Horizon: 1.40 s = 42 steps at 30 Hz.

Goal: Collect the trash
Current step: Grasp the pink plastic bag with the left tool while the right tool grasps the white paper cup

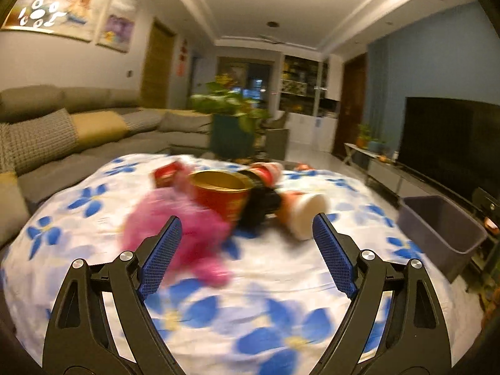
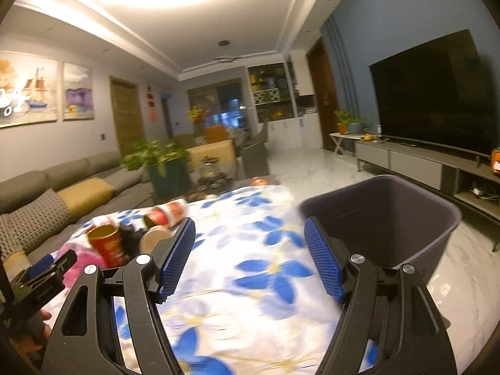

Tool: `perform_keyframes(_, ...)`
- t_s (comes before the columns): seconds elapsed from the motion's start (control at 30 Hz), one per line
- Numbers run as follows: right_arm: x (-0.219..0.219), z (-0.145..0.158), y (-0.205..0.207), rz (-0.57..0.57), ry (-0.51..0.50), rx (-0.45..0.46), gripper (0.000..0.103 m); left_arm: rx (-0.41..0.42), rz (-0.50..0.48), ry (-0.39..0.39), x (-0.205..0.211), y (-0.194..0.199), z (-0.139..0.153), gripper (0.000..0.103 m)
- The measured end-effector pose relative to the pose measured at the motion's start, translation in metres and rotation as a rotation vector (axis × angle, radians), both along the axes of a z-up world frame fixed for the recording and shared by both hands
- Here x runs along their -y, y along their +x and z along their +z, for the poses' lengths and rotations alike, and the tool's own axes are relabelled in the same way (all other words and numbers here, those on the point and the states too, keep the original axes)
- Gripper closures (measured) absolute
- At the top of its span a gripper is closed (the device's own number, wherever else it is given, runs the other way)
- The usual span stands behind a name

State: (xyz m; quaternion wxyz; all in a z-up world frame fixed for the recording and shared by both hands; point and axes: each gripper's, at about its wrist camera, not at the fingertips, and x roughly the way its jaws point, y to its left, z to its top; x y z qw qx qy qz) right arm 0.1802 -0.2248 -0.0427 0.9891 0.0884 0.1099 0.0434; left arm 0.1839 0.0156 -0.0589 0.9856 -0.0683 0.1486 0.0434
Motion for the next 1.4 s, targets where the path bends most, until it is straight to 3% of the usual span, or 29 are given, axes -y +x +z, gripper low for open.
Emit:
perform_keyframes(0.27,-0.051,-0.010,0.009,0.076,0.005,-0.042,0.032,-0.032,0.077,-0.038,-0.065,-0.001,-0.010,0.019)
perform_keyframes(0.6,-0.101,-0.018,0.030,0.117,-0.044,-0.062,0.032,-0.097,0.052,-0.075,-0.094,0.027,-0.022,0.020)
perform_keyframes(0.7,-0.113,-0.021,0.042,0.133,-0.055,-0.074,0.032,-0.139,0.038,-0.072,-0.098,0.041,-0.027,0.033)
perform_keyframes(0.83,-0.132,-0.026,0.061,0.152,-0.068,-0.086,0.033,-0.186,0.008,-0.110,-0.103,0.052,-0.034,0.063)
perform_keyframes(0.97,-0.147,-0.033,0.082,0.173,-0.080,-0.118,0.041,-0.207,-0.013,-0.123,-0.106,0.057,-0.040,0.091)
perform_keyframes(1.07,-0.156,-0.038,0.100,0.185,-0.074,-0.153,0.049,-0.196,-0.020,-0.127,-0.106,0.053,-0.040,0.099)
perform_keyframes(1.2,-0.162,-0.043,0.119,0.191,-0.054,-0.190,0.059,-0.142,-0.027,-0.161,-0.107,0.035,-0.030,0.101)
perform_keyframes(1.4,-0.166,-0.049,0.141,0.196,-0.012,-0.232,0.071,-0.066,-0.010,-0.136,-0.106,0.012,-0.015,0.101)
